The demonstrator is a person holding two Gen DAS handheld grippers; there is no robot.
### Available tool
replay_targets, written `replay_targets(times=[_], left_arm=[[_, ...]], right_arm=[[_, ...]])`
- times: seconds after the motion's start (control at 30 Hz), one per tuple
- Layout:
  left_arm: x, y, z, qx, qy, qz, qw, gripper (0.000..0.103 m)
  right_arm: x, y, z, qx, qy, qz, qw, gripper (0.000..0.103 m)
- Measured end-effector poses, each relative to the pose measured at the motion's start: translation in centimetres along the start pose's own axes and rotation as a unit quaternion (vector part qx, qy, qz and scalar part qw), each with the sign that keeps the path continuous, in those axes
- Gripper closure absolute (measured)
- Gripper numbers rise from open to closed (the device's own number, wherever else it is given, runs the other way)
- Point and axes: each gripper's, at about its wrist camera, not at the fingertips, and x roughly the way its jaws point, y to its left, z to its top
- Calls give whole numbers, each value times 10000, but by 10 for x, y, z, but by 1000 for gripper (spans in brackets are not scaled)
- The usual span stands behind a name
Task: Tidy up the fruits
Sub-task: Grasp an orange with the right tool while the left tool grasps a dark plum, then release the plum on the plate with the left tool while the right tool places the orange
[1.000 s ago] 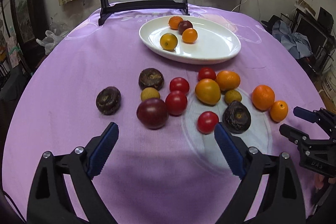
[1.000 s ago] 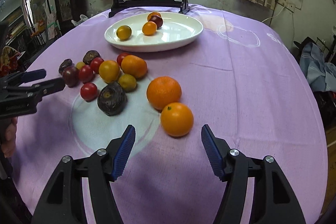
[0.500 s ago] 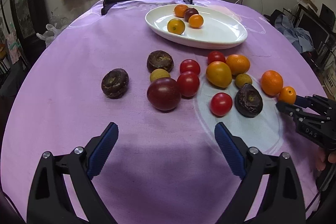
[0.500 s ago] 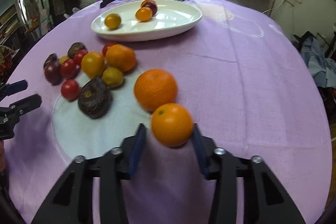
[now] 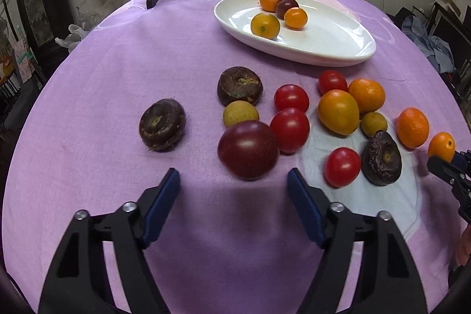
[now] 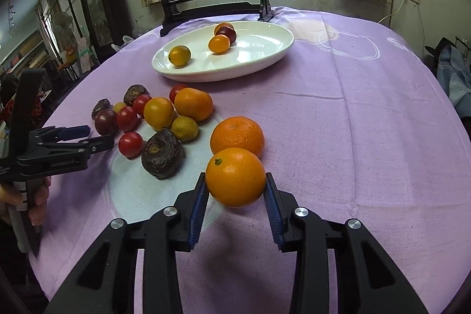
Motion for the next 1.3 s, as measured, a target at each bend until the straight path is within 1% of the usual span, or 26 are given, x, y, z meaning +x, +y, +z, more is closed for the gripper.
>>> replay_targets(times=[0.07,0.1,0.17,0.2,0.23,0.3,0.43,0.53,0.67,0.8,0.93,1.03,1.1,1.17,1.3], left_arm=[[5,-4,4,39,49,-46,10000,40],[8,-6,7,61,63,-53,9999,44],[9,-9,10,88,23,-77,9999,56],[8,-10,12,109,-7,-38,9999,64],[7,-10,12,108,-1,-74,9999,64],[3,-7,10,35,44,-267,9996,65],[-13,-5,5,109,-63,-275,9995,65],[-29,-2,8,67,-165,-375,9991,65],[-49,-8,25,199,-437,-471,9977,65],[-56,-19,57,214,-679,-677,9952,65],[-42,-35,95,236,-823,-671,9941,65],[-20,-43,119,153,-664,-731,9950,65],[-3,-48,132,135,-563,-680,9960,65],[9,-51,141,144,-510,-620,9967,65],[33,-52,155,131,-344,-552,9978,65]], right_arm=[[-1,1,0,-21,-24,37,10000,65],[-1,1,0,-31,-32,57,10000,65],[-1,2,0,-39,-22,106,9999,65],[0,1,0,-37,-15,123,9999,65],[0,1,0,-28,-15,131,9999,65],[0,0,1,1,-22,148,9999,65],[-4,2,1,9,-106,91,9999,65],[-13,10,5,-105,-292,50,9995,65],[-29,26,25,-423,-628,-63,9971,65],[-35,40,58,-752,-964,-149,9924,65],[-21,48,87,-964,-1050,-221,9895,65],[-2,47,102,-972,-963,-274,9902,65],[15,44,111,-978,-842,-358,9910,65],[31,40,119,-979,-721,-424,9917,65],[59,31,130,-897,-425,-410,9942,65]])
